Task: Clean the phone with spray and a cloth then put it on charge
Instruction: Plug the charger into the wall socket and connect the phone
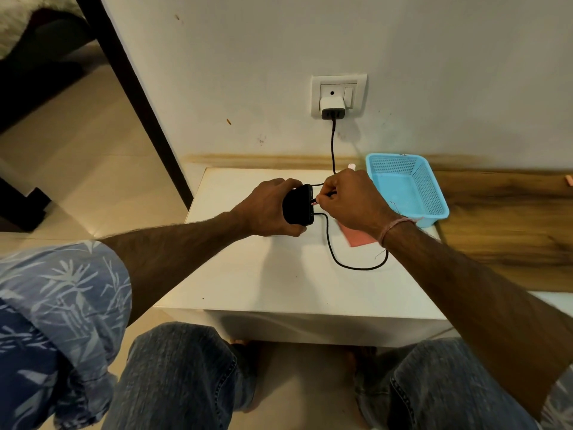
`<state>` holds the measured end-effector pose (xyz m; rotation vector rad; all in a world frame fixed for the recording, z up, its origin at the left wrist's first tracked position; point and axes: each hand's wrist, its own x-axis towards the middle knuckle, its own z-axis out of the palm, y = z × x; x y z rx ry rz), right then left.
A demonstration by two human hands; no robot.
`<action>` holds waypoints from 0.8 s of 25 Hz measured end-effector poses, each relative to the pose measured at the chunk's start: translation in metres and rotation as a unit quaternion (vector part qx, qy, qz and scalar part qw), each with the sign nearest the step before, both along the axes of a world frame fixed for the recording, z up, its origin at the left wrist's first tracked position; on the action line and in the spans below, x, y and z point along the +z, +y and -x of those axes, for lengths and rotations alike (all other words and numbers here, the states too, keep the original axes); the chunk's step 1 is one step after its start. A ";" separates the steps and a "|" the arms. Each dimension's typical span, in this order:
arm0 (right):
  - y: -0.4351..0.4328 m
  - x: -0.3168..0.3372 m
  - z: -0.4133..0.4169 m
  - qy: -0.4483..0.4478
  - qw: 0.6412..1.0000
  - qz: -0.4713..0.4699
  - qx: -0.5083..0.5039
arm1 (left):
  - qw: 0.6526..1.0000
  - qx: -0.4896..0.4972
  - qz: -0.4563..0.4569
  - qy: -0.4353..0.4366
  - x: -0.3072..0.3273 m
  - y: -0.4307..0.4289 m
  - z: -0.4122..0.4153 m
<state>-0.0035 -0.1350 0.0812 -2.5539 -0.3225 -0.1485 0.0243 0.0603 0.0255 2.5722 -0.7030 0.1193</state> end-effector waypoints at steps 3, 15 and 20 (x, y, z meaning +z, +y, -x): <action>-0.005 -0.005 -0.003 0.021 1.000 -0.003 -0.015 | 0.999 -0.011 -0.030 -0.012 -0.005 -0.002 -0.001; 0.056 -0.062 -0.063 0.131 0.962 0.210 0.112 | 0.982 -0.017 -0.174 0.070 -0.030 0.043 -0.048; 0.083 -0.081 -0.104 0.078 0.960 0.242 0.118 | 0.976 0.003 -0.202 0.082 -0.032 0.065 -0.089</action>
